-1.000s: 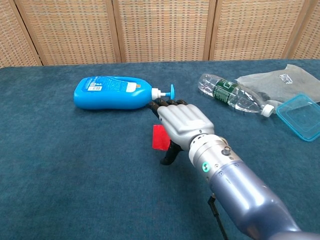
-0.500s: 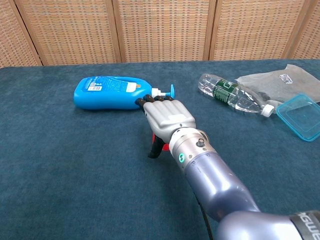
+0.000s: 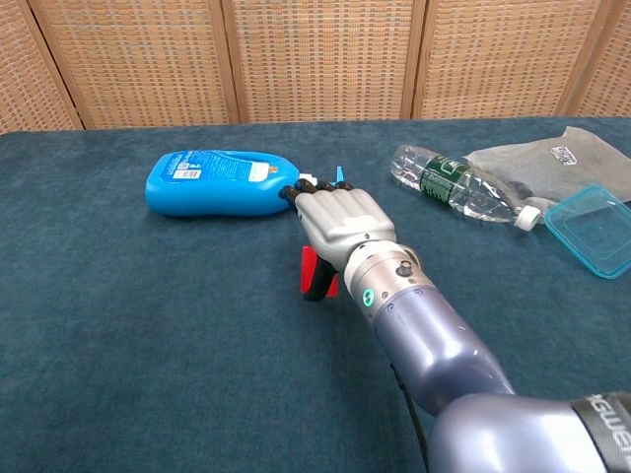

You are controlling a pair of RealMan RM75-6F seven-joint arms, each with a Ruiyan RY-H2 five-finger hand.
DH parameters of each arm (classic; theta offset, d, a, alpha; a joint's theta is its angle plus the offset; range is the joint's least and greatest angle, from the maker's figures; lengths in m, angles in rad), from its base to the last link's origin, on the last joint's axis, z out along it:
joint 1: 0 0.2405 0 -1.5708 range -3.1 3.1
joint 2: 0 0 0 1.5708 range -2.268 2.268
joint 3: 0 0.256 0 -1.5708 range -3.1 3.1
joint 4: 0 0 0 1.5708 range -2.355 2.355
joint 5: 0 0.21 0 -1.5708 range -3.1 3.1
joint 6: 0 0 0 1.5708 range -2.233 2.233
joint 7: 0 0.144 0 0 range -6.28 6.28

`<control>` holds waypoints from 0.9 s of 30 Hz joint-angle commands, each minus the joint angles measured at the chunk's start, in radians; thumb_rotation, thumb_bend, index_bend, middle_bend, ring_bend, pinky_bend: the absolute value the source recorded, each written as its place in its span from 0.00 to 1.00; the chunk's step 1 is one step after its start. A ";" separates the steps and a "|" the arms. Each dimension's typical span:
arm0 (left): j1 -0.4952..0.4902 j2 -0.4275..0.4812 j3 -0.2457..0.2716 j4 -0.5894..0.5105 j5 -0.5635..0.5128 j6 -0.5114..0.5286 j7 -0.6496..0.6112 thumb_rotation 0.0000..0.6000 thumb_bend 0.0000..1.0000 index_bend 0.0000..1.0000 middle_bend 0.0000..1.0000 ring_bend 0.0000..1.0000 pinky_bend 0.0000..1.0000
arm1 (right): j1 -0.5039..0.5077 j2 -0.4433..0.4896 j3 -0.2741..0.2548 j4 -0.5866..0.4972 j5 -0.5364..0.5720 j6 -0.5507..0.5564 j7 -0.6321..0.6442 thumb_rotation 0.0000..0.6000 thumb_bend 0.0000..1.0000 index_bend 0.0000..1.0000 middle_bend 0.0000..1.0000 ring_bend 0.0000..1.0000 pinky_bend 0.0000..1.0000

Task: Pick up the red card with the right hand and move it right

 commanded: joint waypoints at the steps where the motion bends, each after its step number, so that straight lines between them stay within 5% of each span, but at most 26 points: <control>1: 0.000 0.000 0.000 0.001 0.000 0.000 -0.001 1.00 0.14 0.00 0.00 0.00 0.04 | -0.005 0.002 -0.006 -0.005 0.013 0.000 -0.005 1.00 0.22 0.09 0.00 0.00 0.00; 22: -0.004 -0.004 0.005 0.002 0.001 -0.007 0.009 1.00 0.14 0.00 0.00 0.00 0.04 | 0.009 0.004 -0.006 0.089 0.029 -0.014 0.041 1.00 0.24 0.12 0.00 0.00 0.00; 27: -0.003 -0.003 0.007 0.000 0.004 -0.006 0.008 1.00 0.14 0.00 0.00 0.00 0.04 | 0.006 0.007 -0.010 0.100 0.015 -0.004 0.080 1.00 0.28 0.20 0.00 0.00 0.00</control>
